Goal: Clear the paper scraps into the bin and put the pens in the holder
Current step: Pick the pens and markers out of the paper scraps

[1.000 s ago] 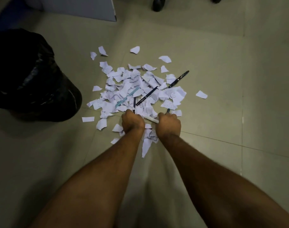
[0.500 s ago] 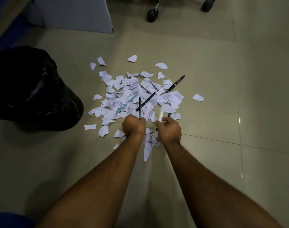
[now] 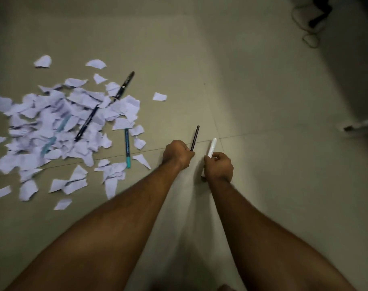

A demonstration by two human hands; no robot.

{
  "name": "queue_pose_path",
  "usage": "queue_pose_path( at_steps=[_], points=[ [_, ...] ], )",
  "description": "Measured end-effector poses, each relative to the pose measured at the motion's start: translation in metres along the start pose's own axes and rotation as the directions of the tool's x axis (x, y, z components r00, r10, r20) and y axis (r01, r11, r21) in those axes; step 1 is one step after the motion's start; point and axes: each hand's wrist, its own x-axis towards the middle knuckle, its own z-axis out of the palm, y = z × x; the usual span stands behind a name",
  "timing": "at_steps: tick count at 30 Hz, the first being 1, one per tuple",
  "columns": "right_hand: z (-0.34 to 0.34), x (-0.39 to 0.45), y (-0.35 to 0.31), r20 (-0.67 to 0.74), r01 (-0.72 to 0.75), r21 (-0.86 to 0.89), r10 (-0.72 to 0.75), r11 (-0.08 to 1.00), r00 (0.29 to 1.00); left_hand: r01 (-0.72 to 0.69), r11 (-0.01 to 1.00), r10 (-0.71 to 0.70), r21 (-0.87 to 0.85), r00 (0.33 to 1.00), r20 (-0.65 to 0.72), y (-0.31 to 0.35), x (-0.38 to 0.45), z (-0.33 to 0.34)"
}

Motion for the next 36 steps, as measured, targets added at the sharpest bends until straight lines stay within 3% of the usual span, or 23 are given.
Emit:
queue_pose_path(
  at_steps=[7,10,14,16,20,25,27,32,36],
  points=[
    [-0.002,0.002,0.013,0.012,0.025,-0.065,-0.024,0.998,1.000,-0.031,0.973,0.026,0.229,0.999,0.026,0.009,-0.006,0.025],
    [-0.002,-0.005,0.008,-0.061,0.044,-0.067,-0.048,0.997,0.997,-0.059,0.983,0.052,0.176,0.998,0.040,0.006,-0.006,0.013],
    [0.011,-0.029,-0.011,-0.141,0.135,-0.051,-0.141,0.989,0.980,-0.047,0.998,0.051,0.046,0.993,-0.104,-0.008,-0.010,-0.019],
    [0.025,-0.041,-0.025,-0.095,0.185,-0.018,-0.185,0.983,0.978,-0.039,0.999,0.038,-0.005,0.983,-0.181,-0.017,-0.010,-0.038],
    [0.067,-0.070,-0.059,0.125,0.286,-0.024,-0.281,0.958,0.952,0.032,0.995,-0.068,-0.096,0.918,-0.392,-0.051,-0.007,-0.089],
    [0.129,-0.103,-0.095,0.382,0.464,-0.093,-0.398,0.881,0.834,0.113,0.981,-0.185,-0.157,0.789,-0.586,-0.103,0.000,-0.152],
    [0.145,-0.108,-0.102,0.403,0.511,-0.142,-0.422,0.848,0.812,0.119,0.987,-0.158,-0.104,0.765,-0.624,-0.120,0.004,-0.169],
    [0.164,-0.104,-0.100,0.331,0.546,-0.167,-0.475,0.821,0.815,0.103,0.978,0.030,0.182,0.792,-0.610,-0.127,0.034,-0.190],
    [0.168,-0.098,-0.097,0.384,0.541,-0.202,-0.442,0.817,0.811,0.279,0.916,-0.073,0.289,0.823,-0.563,-0.121,0.050,-0.192]
  ],
)
